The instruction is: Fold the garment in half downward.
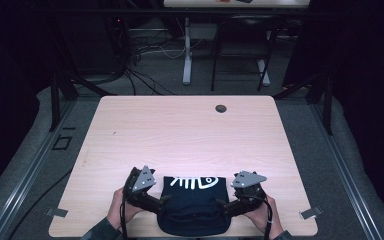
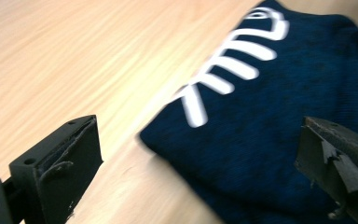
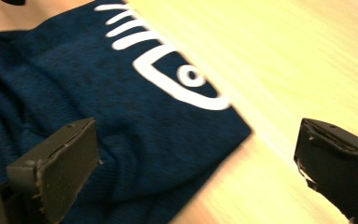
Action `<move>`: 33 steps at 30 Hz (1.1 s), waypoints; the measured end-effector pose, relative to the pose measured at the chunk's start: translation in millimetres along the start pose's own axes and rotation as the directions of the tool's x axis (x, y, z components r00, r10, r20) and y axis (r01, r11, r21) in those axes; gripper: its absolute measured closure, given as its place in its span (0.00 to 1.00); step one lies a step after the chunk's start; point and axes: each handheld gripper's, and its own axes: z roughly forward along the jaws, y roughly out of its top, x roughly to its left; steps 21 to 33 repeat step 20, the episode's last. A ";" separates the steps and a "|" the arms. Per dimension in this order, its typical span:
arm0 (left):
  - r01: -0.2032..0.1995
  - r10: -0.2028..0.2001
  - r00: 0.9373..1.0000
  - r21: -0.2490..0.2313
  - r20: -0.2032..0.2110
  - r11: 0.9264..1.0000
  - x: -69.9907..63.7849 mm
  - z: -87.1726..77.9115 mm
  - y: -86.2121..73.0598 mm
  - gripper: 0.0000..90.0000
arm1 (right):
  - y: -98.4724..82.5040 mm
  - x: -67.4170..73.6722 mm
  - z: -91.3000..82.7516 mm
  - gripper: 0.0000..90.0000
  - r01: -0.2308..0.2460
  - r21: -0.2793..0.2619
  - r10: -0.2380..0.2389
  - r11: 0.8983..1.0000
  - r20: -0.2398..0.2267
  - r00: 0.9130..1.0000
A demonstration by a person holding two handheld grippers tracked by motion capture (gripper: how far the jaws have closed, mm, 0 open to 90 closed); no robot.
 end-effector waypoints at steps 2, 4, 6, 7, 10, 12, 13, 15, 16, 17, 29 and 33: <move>0.021 -0.021 0.999 0.004 -0.025 1.000 9.0 -3.3 -5.0 0.00 | -3.0 -6.7 -5.4 0.00 -0.020 -0.007 0.020 1.000 0.021 1.000; 0.046 -0.045 0.997 0.013 -0.055 0.999 17.9 -5.5 -11.6 0.00 | -7.6 -14.3 -9.3 0.00 -0.049 -0.013 0.050 0.999 0.038 0.998; 0.074 -0.071 0.994 0.032 -0.079 0.997 27.5 -5.9 -19.6 0.00 | -13.8 -23.3 -11.9 0.00 -0.068 -0.005 0.068 0.998 0.055 0.996; 0.088 -0.084 0.993 0.041 -0.085 0.995 32.1 -5.7 -23.5 0.00 | -17.3 -27.4 -12.0 0.00 -0.084 -0.001 0.084 0.996 0.064 0.994; 0.116 -0.107 0.988 0.075 -0.107 0.990 43.2 -3.8 -32.9 0.00 | -28.4 -39.2 -10.4 0.00 -0.122 0.022 0.120 0.992 0.082 0.989; 0.127 -0.115 0.986 0.100 -0.118 0.987 48.5 -1.2 -37.6 0.00 | -35.2 -46.3 -8.1 0.00 -0.144 0.043 0.140 0.989 0.084 0.986; 0.131 -0.118 0.986 0.109 -0.119 0.985 50.7 0.7 -39.9 0.00 | -38.3 -48.6 -6.4 0.00 -0.161 0.048 0.157 0.986 0.086 0.984; 0.139 -0.123 0.985 0.136 -0.121 0.981 54.6 4.4 -43.7 0.00 | -43.5 -53.1 -2.9 0.00 -0.169 0.064 0.163 0.983 0.093 0.982; 0.146 -0.129 0.984 0.145 -0.119 0.979 56.2 6.5 -45.6 0.00 | -45.8 -55.5 -1.8 0.00 -0.166 0.078 0.157 0.983 0.102 0.982; 0.157 -0.141 0.983 0.155 -0.114 0.975 58.0 8.3 -47.2 0.00 | -48.2 -56.8 -0.1 0.00 -0.178 0.078 0.170 0.981 0.102 0.980; 0.177 -0.161 0.982 0.170 -0.101 0.969 61.6 12.3 -50.9 0.00 | -54.2 -60.7 4.5 0.00 -0.184 0.104 0.172 0.977 0.112 0.979; 0.177 -0.161 0.982 0.170 -0.101 0.969 61.6 12.3 -50.9 0.00 | -54.2 -60.7 4.5 0.00 -0.184 0.104 0.172 0.977 0.112 0.979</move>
